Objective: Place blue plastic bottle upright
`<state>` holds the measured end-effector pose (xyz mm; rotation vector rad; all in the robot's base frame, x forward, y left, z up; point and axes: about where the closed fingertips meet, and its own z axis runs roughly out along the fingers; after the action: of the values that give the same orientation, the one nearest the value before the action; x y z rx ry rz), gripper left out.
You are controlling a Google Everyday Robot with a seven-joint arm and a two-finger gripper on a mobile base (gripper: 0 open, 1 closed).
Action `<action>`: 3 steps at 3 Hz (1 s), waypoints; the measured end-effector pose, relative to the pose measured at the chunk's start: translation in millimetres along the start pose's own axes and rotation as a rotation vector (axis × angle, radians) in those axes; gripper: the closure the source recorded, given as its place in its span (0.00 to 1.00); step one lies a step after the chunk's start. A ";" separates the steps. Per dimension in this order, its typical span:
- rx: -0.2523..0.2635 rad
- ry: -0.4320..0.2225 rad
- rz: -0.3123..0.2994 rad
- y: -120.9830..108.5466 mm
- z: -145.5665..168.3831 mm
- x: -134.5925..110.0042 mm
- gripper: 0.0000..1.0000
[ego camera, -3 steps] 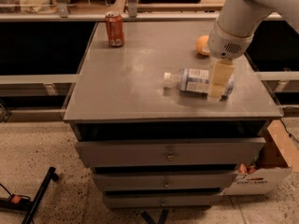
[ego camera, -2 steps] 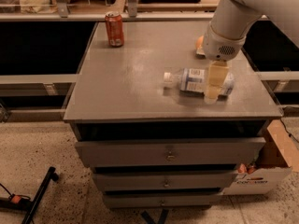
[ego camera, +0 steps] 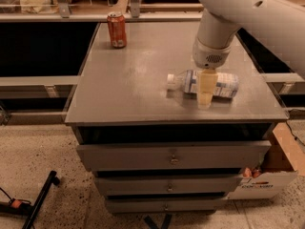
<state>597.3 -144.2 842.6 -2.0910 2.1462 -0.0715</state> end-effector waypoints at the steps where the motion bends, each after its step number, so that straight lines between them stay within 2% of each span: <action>1: -0.018 0.038 0.043 -8.9 14.5 -0.7 0.00; 2: -0.037 0.052 0.079 -15.9 23.3 -0.3 0.18; 3: -0.026 0.061 0.085 -21.2 15.0 -0.2 0.41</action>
Offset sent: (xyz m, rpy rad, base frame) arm 0.0259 0.0000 -0.0259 -0.0529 0.0765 -0.1269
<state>620.3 -143.7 830.7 -2.0339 2.2807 -0.1004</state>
